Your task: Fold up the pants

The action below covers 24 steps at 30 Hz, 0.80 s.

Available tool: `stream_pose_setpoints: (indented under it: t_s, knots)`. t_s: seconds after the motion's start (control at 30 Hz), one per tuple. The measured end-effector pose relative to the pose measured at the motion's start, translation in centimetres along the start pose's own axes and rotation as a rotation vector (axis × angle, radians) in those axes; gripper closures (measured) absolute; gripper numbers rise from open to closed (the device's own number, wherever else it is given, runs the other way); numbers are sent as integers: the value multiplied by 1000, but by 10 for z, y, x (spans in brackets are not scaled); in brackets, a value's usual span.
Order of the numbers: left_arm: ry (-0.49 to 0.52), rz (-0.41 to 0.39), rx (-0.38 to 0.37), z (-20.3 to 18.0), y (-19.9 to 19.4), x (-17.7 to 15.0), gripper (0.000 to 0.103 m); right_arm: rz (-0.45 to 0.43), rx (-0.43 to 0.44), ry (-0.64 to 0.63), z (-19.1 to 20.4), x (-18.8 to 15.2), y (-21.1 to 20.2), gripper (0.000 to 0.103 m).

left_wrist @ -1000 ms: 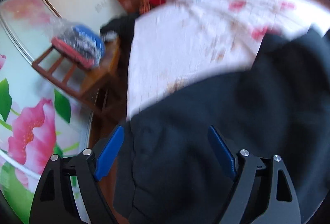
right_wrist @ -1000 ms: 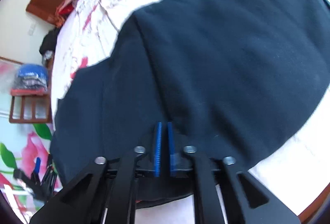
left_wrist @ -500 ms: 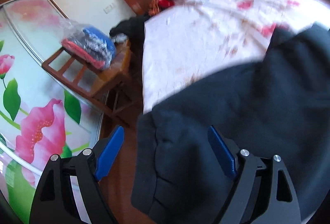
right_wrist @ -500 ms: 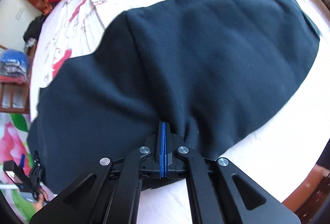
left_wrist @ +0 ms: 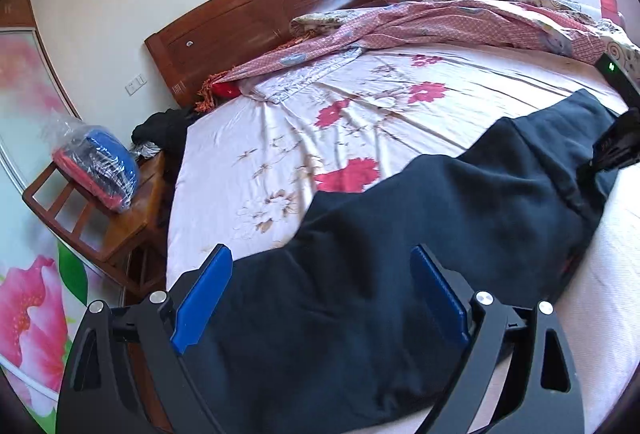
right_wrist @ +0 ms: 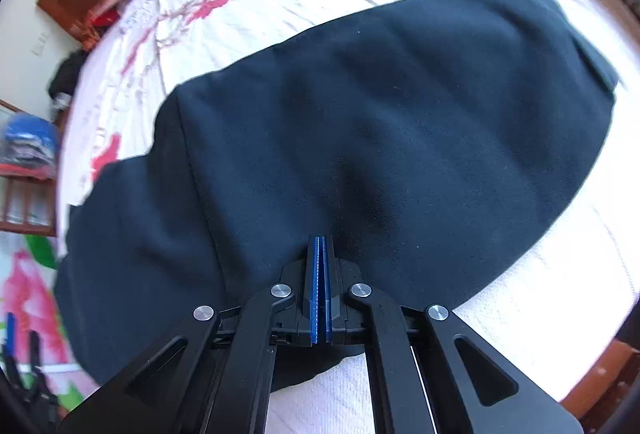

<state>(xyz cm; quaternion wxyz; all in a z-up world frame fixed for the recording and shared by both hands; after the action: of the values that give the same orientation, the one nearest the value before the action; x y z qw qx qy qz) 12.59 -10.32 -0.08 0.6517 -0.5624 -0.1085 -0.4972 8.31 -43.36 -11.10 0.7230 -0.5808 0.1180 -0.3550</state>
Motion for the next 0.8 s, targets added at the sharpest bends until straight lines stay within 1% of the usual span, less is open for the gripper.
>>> stream_pose_setpoints:
  t_s: [0.07, 0.1, 0.2, 0.23, 0.27, 0.3, 0.37, 0.4, 0.43, 0.47, 0.5, 0.6, 0.7, 0.73, 0.77, 0.8]
  knots:
    - [6, 18, 7, -4, -3, -1, 6, -27, 2, -15, -7, 1, -16, 102]
    - [4, 25, 9, -6, -4, -2, 6, -33, 9, -7, -15, 0, -24, 102]
    - [6, 43, -4, -12, -7, -9, 5, -42, 16, 52, -51, 7, -41, 102]
    - [13, 51, -1, -14, -8, -11, 5, -53, 11, 87, -72, 10, -49, 102]
    - [19, 55, -1, -17, -10, -13, 5, -60, 2, 109, -82, 16, -50, 102]
    - [23, 61, 0, -19, -11, -14, 5, -74, 4, 139, -101, 21, -55, 102]
    - [24, 69, -10, -23, -14, -15, 5, -79, 30, 192, -122, 29, -58, 102]
    - [25, 70, -16, -25, -14, -14, 5, -73, 18, 229, -139, 33, -58, 87]
    - [30, 69, -20, -27, -15, -14, 5, -78, 11, 262, -147, 36, -57, 71]
    - [37, 69, -22, -30, -17, -13, 5, -91, 41, 299, -158, 38, -58, 48]
    - [51, 67, -20, -33, -17, -13, 4, -103, 81, 326, -164, 43, -56, 47]
    - [69, 77, -20, -42, -17, -14, 4, -124, 84, 355, -180, 52, -57, 47]
    - [77, 82, -26, -47, -17, -15, 4, -122, 149, 419, -190, 57, -51, 47]
    - [81, 83, -29, -49, -18, -16, 4, -126, 173, 437, -194, 61, -48, 47]
    - [85, 83, -32, -50, -18, -16, 4, -132, 176, 452, -198, 61, -47, 47]
    - [92, 80, -31, -52, -19, -16, 4, -140, 205, 473, -203, 63, -45, 47]
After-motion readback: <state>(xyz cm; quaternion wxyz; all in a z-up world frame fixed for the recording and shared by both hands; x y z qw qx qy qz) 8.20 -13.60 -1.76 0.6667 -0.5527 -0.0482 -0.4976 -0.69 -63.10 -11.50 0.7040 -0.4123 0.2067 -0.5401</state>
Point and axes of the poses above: each gripper's, at about its wrist camera, not at the fingertips, and y roughly the way its jaws point, z to its left, x to its top, the point moved 4 cm from there along y, roughly the way its jaws point, and after that the axes turned 1 degree about -y, right-handed, at the moved point
